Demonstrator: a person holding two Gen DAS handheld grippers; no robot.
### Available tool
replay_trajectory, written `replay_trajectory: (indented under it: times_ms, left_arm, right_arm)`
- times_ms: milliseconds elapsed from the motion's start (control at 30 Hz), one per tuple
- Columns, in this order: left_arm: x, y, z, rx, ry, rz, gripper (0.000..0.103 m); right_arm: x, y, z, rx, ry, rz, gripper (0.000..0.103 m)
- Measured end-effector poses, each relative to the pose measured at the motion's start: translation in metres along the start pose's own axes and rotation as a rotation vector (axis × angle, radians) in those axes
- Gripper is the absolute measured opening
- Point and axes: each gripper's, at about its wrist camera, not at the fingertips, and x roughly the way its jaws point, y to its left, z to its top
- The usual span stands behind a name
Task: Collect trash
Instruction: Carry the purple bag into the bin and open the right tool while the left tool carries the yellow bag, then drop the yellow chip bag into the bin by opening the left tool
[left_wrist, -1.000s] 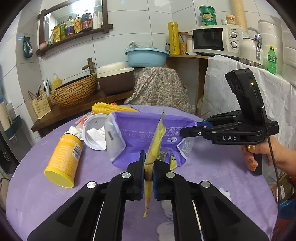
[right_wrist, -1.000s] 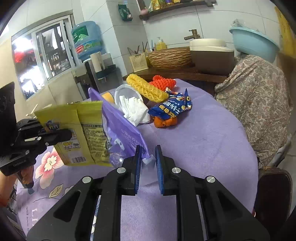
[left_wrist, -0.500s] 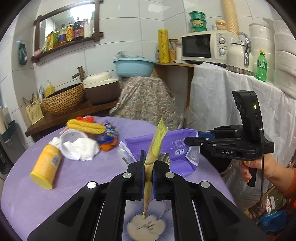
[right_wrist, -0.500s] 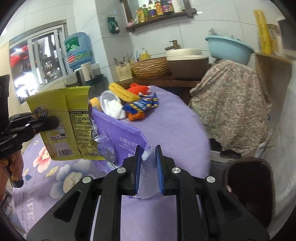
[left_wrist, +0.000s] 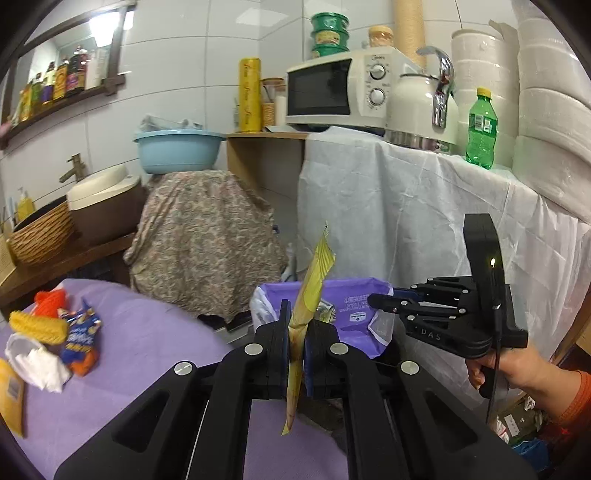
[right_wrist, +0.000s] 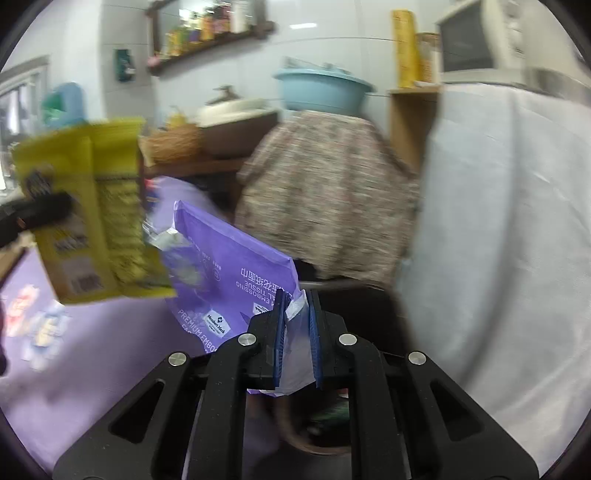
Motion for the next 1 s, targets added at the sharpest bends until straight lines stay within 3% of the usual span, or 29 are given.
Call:
replay_trajectory:
  times_ms: [167,367,500,600,733,1000]
  left_arm:
    - [0.040,-0.014,0.010,-0.024,0.037,-0.020,0.007]
    - [0.081,-0.017,0.001,-0.069,0.110,-0.024,0.007]
    - [0.101,-0.022,-0.011,-0.059,0.161,-0.033,0.007]
    - [0.113,-0.024,-0.017,-0.071,0.190,-0.051,0.007]
    - [0.127,-0.029,-0.022,-0.070,0.226,-0.054,0.007]
    - [0.175,-0.044,-0.024,-0.090,0.297,-0.043,0.007]
  right_arm:
    - [0.031,-0.023,-0.027,-0.067,0.074,-0.173,0.013]
    - [0.085,-0.050,-0.068,-0.009,0.224,-0.247,0.013]
    - [0.110,-0.062,-0.098,0.076,0.298,-0.219,0.015]
    - [0.121,-0.059,-0.109,0.081,0.322,-0.232,0.023]
    - [0.119,-0.058,-0.116,0.109,0.311,-0.241,0.058]
    - [0.090,-0.062,-0.114,0.211,0.227,-0.206,0.064]
